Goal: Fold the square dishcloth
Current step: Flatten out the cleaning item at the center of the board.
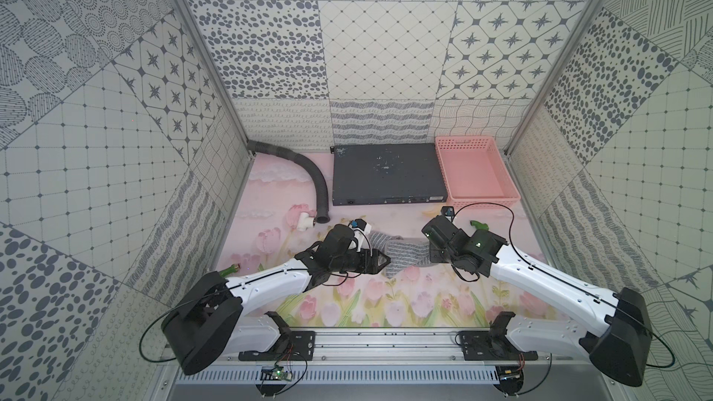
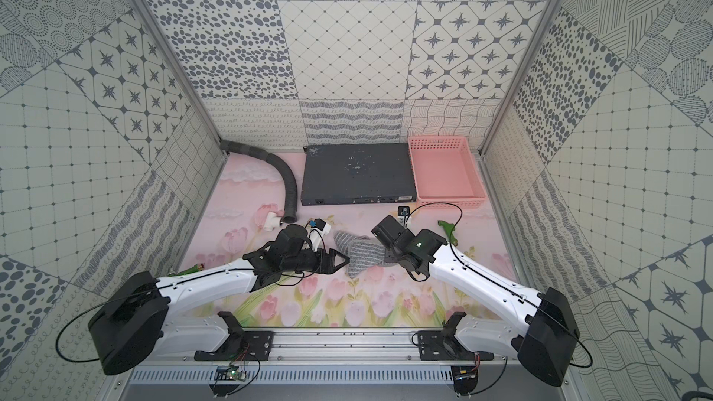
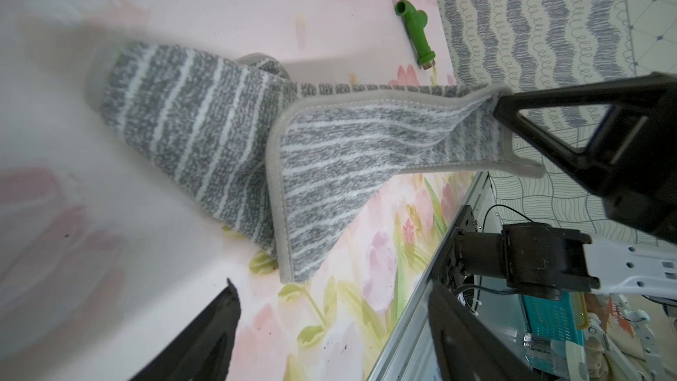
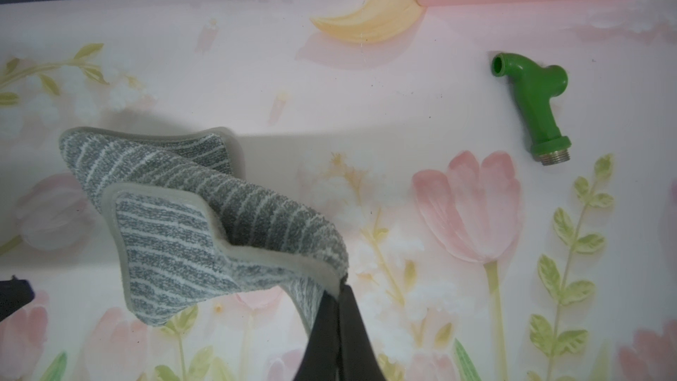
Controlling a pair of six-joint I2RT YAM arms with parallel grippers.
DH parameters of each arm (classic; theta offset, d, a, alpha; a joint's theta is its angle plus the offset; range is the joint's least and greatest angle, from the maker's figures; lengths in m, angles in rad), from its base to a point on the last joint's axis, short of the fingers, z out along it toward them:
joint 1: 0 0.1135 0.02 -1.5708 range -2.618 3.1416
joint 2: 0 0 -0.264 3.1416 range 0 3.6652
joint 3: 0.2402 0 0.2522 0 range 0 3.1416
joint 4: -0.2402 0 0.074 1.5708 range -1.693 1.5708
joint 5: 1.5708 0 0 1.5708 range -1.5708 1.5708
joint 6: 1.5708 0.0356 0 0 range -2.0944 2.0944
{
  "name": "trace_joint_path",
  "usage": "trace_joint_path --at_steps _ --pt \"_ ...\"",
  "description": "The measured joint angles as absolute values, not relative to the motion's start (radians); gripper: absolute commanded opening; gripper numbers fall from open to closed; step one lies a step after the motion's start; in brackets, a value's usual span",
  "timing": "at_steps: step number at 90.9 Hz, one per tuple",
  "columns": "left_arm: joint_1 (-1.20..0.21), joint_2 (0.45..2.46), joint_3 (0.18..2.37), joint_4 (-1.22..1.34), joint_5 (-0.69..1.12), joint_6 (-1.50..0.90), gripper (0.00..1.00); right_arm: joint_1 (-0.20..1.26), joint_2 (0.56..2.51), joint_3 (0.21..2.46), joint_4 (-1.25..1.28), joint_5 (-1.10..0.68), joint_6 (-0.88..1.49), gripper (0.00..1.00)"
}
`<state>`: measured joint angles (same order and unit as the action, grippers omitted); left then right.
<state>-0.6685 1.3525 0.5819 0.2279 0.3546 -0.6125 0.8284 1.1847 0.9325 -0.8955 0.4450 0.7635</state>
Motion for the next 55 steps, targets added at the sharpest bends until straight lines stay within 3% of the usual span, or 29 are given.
trace_joint_path --at_steps 26,55 --pt "-0.675 1.57 0.738 0.274 0.358 -0.528 0.75 0.817 1.202 0.933 -0.871 0.437 0.769 0.02" --pt "-0.634 1.674 0.809 0.275 0.359 -0.47 0.76 0.812 1.219 0.933 -0.854 0.426 0.771 0.01"
